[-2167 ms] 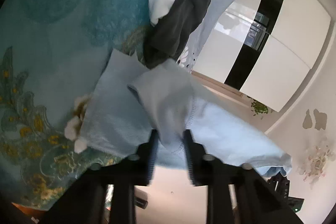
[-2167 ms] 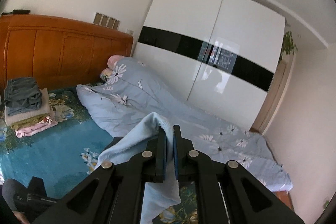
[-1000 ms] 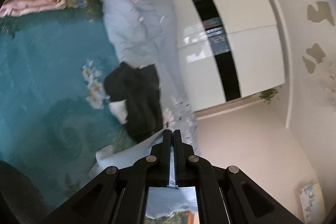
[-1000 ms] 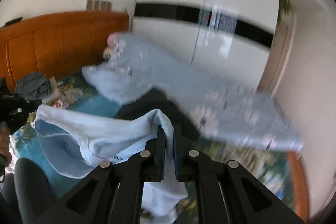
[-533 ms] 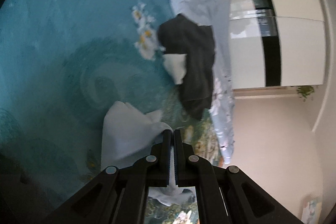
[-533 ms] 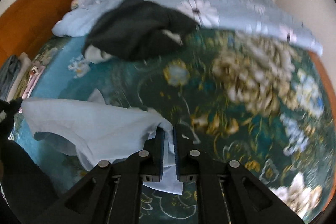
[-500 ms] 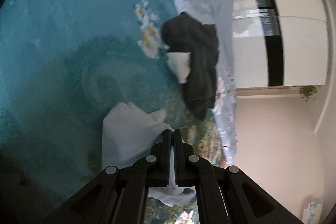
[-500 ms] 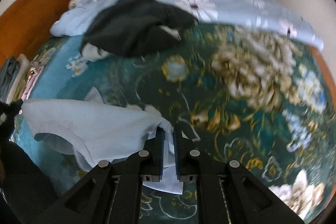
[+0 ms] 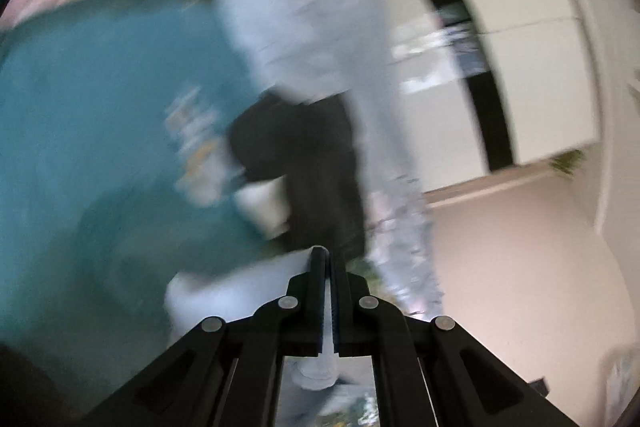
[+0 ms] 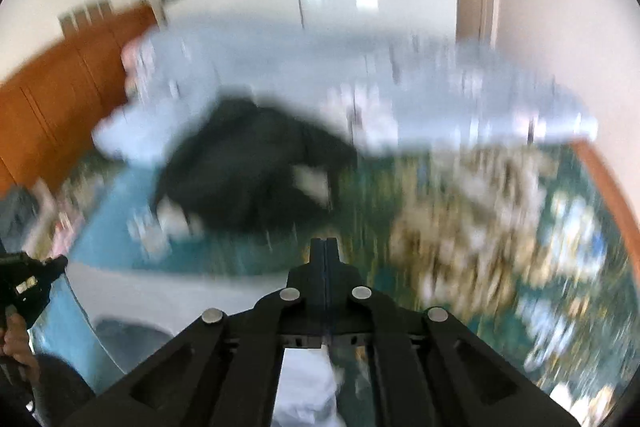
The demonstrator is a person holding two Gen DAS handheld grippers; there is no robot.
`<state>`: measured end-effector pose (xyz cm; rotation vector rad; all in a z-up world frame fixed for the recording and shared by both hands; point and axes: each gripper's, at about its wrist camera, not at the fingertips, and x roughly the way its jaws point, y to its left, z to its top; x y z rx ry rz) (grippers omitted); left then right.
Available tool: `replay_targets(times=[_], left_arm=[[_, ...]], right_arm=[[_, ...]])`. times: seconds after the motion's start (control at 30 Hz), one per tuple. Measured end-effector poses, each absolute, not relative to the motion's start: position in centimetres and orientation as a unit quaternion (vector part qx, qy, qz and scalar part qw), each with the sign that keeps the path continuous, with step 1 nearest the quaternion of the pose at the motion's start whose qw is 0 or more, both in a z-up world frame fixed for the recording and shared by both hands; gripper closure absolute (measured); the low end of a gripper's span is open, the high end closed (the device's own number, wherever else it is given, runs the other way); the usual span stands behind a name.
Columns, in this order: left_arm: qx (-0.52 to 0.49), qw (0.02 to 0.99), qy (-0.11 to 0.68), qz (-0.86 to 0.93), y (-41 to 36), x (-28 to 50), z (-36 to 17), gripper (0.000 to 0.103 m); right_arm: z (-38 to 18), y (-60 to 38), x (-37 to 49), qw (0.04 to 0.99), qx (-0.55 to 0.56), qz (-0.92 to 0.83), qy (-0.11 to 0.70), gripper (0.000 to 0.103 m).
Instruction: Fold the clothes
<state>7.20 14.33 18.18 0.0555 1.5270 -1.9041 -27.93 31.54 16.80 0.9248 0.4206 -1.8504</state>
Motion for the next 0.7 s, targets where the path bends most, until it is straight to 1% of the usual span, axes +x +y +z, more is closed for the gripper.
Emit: replay_targets(times=[0.07,0.17,0.23,0.37,0.47,0.6,0.63,0.7], left_arm=[[0.009,0.331,0.561,-0.758,14.2,7.1,21.5,0.103],[0.017,0.321,0.549,-0.771,14.8,7.5,23.0,0.103],[0.03,0.316,0.556,-0.768,15.1,7.8,22.2,0.103],[0.07,0.321,0.593,-0.736,15.9,8.7,17.0,0.103],[0.101,0.327,0.619,-0.707,15.8,8.8,13.3,0.103],[0.166,0.378,0.616,-0.67,15.0,8.7,9.5,0.101],[0.181,0.386,0.618,-0.66,14.8,8.6,8.5,0.098],[0.202,0.4,0.623,-0.641,14.3,8.2,6.3,0.089]], right_arm=[[18.2,31.2,-27.5,0.499,0.368,-0.765,0.174,0.103],[20.2,30.8,-26.8,0.509,0.348,-0.767,0.176,0.103],[21.6,30.5,-26.3,0.516,0.334,-0.769,0.177,0.103],[24.4,29.9,-25.4,0.528,0.307,-0.772,0.178,0.103],[20.4,30.0,-25.7,0.521,0.364,-0.75,0.182,0.103],[15.8,28.9,-25.9,0.515,0.414,-0.723,0.202,0.103],[14.8,28.4,-26.0,0.515,0.424,-0.716,0.205,0.103],[12.9,27.4,-26.3,0.514,0.445,-0.702,0.212,0.103]])
